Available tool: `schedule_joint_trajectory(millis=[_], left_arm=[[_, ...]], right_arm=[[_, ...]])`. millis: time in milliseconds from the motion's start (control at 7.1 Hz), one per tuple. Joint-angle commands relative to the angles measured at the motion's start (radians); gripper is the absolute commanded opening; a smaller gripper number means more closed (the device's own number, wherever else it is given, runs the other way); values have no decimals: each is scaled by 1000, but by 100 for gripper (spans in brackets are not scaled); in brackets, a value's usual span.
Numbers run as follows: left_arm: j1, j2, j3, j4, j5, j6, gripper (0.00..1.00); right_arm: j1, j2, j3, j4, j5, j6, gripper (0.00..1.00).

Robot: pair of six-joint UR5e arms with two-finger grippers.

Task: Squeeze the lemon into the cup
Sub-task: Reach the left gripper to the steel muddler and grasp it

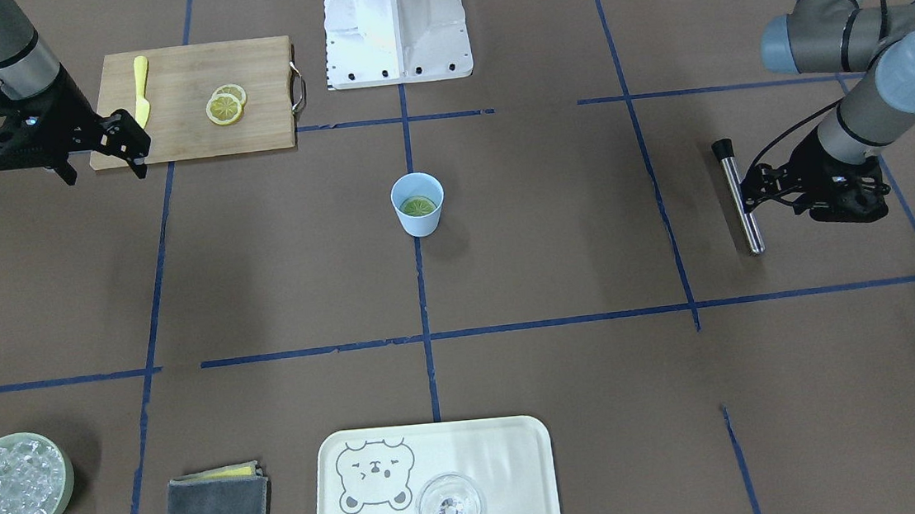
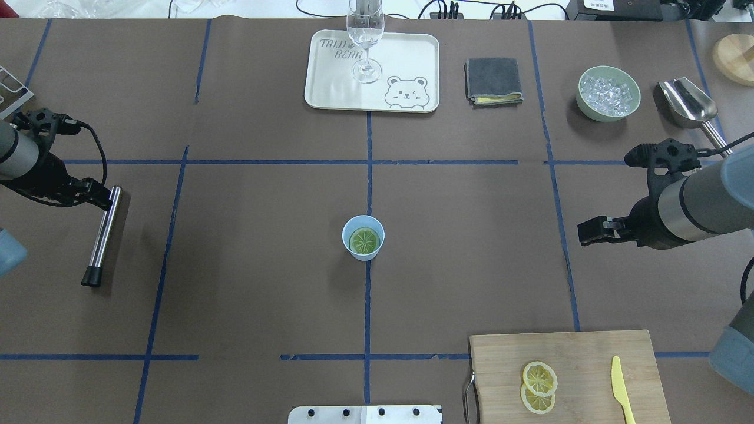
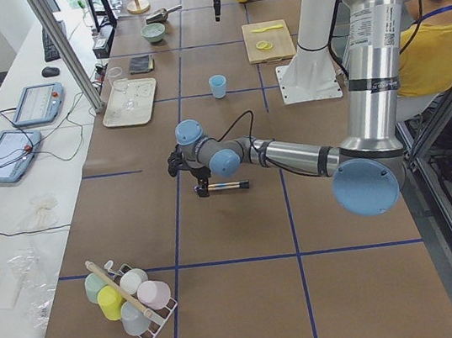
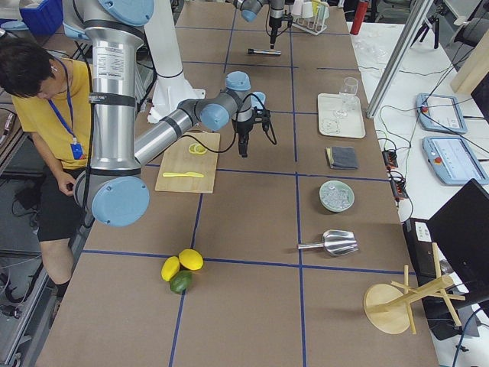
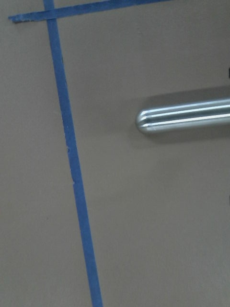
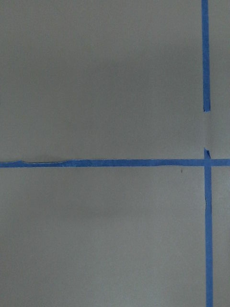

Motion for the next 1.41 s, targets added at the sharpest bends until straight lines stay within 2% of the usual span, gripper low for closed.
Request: schedule_joint_trajectory(millis=[0,141,282,423,564,705,845,986,1127,1268], left_arm=[[45,-34,50,-21,3,-42,84],[68,-43,62,-19,3,-42,83],[74,-56,62,-15,7,-44,76],[75,-53,61,-12,9,-44,57],[75,-37,58,-10,10,-36,23],[72,-37,56,-7,10,-30,0],[70,-37,54,-7,19,-32,0],[70,-37,27,-8,89,-42,0],[65,-36,-55,4,116,-44,0],[62,-37,-133,68,119,-41,0]], right_arm=[[1,-2,-1,2,2,0,100],[1,-6,1,2,2,0,100],[1,-8,1,2,2,0,100],[0,-8,-1,2,2,0,100],[0,-8,1,2,5,3,100],[0,-8,1,2,9,6,100],[0,-8,1,2,9,6,100],[-2,-8,1,2,9,7,100],[-2,-6,2,2,10,10,100],[-2,-5,2,2,9,13,100]])
